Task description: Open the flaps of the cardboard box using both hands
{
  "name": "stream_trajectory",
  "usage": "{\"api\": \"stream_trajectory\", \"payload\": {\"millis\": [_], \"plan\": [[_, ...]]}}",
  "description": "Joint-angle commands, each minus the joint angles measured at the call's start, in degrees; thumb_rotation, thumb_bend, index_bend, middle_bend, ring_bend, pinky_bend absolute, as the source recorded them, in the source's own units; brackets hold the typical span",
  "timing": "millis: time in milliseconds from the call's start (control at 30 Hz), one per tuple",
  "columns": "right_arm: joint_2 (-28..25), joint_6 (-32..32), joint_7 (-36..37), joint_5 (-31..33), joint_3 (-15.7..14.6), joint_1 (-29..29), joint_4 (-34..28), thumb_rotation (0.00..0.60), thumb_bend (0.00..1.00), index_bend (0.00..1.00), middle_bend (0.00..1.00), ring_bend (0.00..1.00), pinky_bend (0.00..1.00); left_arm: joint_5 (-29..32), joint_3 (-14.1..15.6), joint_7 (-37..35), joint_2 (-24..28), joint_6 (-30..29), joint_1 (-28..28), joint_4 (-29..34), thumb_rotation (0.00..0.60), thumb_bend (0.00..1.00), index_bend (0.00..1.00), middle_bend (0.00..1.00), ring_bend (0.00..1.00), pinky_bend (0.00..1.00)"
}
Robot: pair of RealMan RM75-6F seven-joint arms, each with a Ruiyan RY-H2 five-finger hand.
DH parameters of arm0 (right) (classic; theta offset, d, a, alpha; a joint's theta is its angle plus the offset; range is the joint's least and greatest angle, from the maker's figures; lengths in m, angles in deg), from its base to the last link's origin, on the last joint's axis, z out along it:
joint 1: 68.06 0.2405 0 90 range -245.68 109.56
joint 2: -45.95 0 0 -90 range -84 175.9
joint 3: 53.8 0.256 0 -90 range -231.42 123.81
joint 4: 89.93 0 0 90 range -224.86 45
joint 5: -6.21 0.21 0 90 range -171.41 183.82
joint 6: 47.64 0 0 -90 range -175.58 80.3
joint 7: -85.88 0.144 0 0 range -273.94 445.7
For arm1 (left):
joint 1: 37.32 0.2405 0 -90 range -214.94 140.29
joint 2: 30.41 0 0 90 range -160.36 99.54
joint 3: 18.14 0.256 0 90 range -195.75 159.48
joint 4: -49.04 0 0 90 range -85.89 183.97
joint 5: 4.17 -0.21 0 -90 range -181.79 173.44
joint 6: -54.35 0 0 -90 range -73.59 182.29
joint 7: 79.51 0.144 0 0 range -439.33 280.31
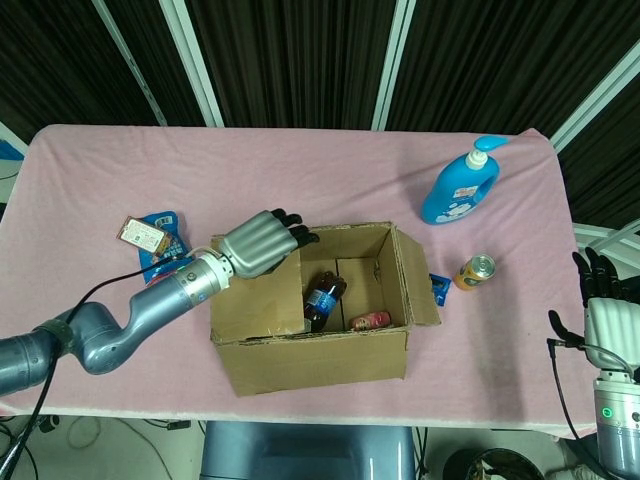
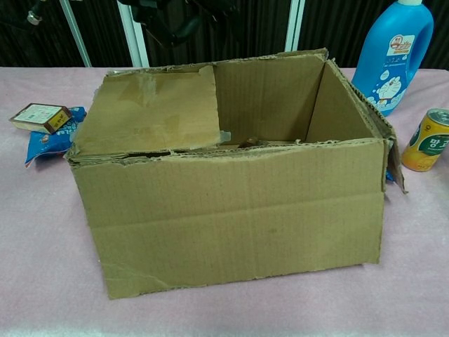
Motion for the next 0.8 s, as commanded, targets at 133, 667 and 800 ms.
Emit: {"api": "stream_trajectory", "payload": {"millis": [133, 667, 800], "plan": [[0.09, 0.35, 0.19, -0.09, 0.39, -0.26, 0.05, 0.6, 0.35, 0.0, 0.0, 0.0, 0.24, 0.67, 1.26, -0.33, -3.11, 0.82, -2.73, -1.49, 0.6, 0.86, 0.2, 0.28, 0.17, 0.29], [0.21, 1.09, 0.62, -0.56, 1.22, -0.75, 0.0, 0.6, 0.36, 0.0, 0.0, 0.0, 0.24, 2.48, 6.09, 1.43, -7.3, 2.99, -7.06, -4.19, 0.6, 0.94, 0.26, 0.37, 0.24, 0.35], [0.25, 1.25, 0.7, -0.76, 1.42, -0.87, 0.03, 0.6, 0.36, 0.0, 0.0, 0.0, 0.24, 3.4, 6.74, 2.49, -7.55, 2.16, -8.02, -4.26, 0.6, 1.0, 0.36, 0.51, 0.36, 0.42]]}}
